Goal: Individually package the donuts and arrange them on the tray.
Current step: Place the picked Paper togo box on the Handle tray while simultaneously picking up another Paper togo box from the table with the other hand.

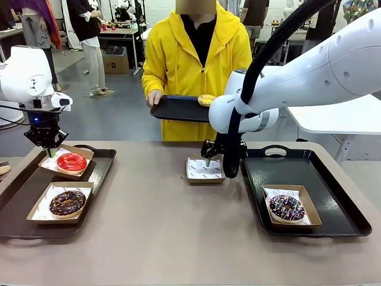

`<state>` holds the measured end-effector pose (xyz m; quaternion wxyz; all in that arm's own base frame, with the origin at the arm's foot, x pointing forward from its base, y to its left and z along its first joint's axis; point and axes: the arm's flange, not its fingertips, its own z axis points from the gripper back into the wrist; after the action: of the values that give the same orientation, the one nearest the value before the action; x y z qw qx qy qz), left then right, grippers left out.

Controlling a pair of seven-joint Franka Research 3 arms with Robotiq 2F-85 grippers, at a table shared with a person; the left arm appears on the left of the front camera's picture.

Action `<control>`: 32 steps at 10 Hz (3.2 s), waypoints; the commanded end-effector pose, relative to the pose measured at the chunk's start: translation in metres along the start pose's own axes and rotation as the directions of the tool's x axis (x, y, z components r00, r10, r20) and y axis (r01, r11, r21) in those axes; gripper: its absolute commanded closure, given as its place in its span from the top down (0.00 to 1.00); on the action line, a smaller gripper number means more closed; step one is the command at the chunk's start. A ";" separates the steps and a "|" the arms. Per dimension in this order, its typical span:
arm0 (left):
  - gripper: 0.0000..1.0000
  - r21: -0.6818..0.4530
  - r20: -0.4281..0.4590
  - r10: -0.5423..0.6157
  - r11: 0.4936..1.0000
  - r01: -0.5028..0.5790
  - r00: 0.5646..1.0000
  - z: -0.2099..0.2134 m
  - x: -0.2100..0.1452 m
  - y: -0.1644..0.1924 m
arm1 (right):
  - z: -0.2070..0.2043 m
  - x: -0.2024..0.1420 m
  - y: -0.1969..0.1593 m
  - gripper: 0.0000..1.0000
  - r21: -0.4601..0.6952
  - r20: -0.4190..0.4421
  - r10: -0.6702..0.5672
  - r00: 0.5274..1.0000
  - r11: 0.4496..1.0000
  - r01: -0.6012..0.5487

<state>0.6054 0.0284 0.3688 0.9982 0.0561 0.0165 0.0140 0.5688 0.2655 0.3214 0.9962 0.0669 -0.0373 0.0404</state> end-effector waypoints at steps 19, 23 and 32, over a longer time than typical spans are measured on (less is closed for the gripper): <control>1.00 -0.053 0.041 0.009 0.999 -0.007 0.999 0.009 -0.008 0.006 | 0.003 0.006 -0.002 0.00 0.008 -0.018 -0.074 0.997 0.997 0.074; 1.00 -0.366 0.097 0.073 0.930 -0.032 0.993 0.046 -0.061 0.048 | 0.055 -0.021 0.003 0.00 0.009 0.039 -0.154 0.987 0.988 0.154; 1.00 -0.903 0.142 0.153 0.425 0.065 0.978 0.036 -0.187 0.183 | 0.140 -0.005 0.007 0.00 0.029 0.083 -0.313 0.946 0.950 0.311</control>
<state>0.4042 0.1934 0.4333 0.8770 -0.4653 -0.1101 0.0474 0.5476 0.2488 0.4560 0.9887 0.0835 -0.0718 -0.1012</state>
